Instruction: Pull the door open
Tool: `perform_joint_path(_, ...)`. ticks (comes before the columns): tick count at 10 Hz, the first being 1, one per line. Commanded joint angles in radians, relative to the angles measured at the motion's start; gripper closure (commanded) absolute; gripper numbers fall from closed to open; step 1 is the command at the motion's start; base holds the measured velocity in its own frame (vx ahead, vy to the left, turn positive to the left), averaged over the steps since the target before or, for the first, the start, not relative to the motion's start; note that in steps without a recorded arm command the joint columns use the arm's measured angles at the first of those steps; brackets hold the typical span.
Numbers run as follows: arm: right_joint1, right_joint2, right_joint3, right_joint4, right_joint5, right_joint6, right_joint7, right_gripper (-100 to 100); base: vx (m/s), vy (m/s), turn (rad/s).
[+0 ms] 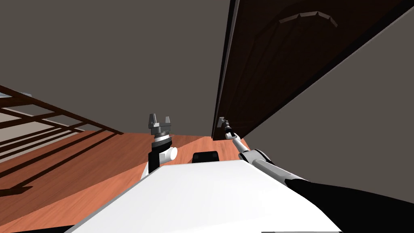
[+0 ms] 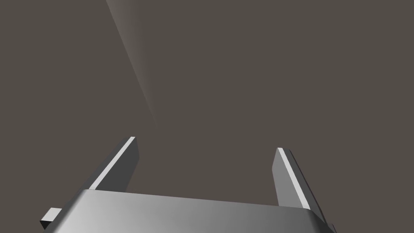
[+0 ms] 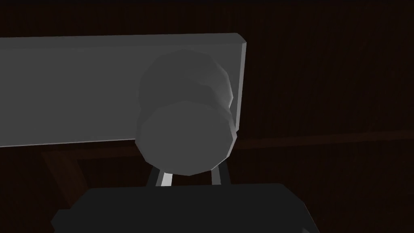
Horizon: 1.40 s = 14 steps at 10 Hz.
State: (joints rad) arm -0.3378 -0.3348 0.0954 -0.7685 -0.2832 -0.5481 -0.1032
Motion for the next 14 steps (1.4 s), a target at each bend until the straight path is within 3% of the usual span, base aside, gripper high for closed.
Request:
perform_joint_path(1,-0.01,0.014,0.008,-0.002,-0.009,-0.007,-0.037,100,-0.056,-0.045,0.053)
perform_joint_path(6,-0.008,0.02,-0.009,-0.004,-0.091,0.003,-0.182,100,-0.056,-0.041,0.128)
perform_joint_path(12,-0.006,0.024,-0.022,-0.006,-0.151,0.011,-0.307,100,-0.047,-0.032,0.087)
perform_joint_path(13,0.014,0.019,-0.023,-0.008,-0.172,0.023,-0.33,-100,-0.074,-0.055,0.044)
perform_joint_path(14,0.015,0.025,-0.021,-0.014,-0.186,0.026,-0.35,-100,-0.077,-0.034,0.039)
